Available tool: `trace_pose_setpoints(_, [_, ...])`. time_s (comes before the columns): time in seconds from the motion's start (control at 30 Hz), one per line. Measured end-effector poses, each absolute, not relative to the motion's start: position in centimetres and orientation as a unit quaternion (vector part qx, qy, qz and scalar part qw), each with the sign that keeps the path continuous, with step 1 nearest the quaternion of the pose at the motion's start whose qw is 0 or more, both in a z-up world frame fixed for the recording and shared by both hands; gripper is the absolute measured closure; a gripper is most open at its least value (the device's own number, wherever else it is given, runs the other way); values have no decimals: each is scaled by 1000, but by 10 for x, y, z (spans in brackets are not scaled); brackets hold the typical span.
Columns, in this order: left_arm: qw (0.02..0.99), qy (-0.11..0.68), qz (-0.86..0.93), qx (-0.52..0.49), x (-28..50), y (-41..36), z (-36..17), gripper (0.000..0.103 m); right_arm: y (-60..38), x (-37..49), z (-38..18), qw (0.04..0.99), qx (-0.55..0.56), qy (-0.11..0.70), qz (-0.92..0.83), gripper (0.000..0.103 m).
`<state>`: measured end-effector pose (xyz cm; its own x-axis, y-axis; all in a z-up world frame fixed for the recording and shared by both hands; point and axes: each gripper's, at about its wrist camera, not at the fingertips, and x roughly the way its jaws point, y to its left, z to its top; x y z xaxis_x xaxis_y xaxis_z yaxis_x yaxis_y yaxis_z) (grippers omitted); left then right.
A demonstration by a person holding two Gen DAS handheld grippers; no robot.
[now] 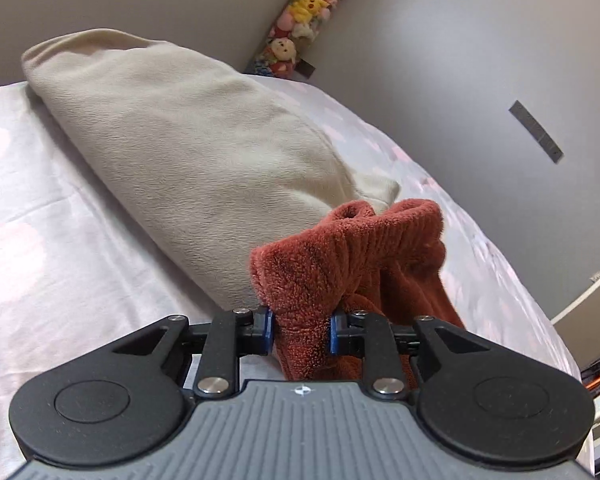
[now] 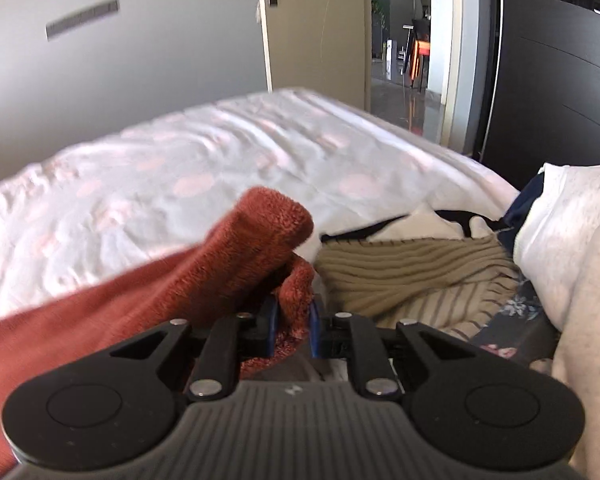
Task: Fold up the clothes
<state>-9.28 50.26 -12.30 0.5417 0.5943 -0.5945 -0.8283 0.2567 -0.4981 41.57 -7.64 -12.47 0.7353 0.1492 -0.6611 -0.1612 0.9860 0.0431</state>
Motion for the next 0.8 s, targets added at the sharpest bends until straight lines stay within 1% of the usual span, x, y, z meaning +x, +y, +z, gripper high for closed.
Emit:
trace_pose_setpoints(0.1, [768, 158, 469, -405, -96, 505, -129, 81, -84, 421, -152, 916, 2, 394, 71, 86])
trace_pose_setpoints(0.2, [763, 178, 480, -395, -92, 508, -136, 81, -87, 425, -183, 902, -14, 426, 72, 86])
trace_pose_setpoints(0.3, [757, 193, 486, -391, -88, 512, -141, 81, -91, 428, -199, 894, -46, 433, 103, 85])
trace_pose_setpoints(0.43, [754, 194, 483, -401, -87, 517, -146, 81, -104, 430, -193, 890, -19, 439, 125, 82])
trace_pose_setpoints(0.57, [755, 196, 479, -401, -87, 518, -147, 80, -120, 414, -175, 895, 32, 424, 139, 74])
trace_pose_setpoints(0.7, [755, 198, 480, -400, -86, 519, -147, 80, -133, 399, -154, 902, 95, 398, 137, 73])
trace_pose_setpoints(0.8, [755, 198, 479, -402, -87, 518, -147, 80, -145, 397, -146, 894, 176, 393, 123, 73])
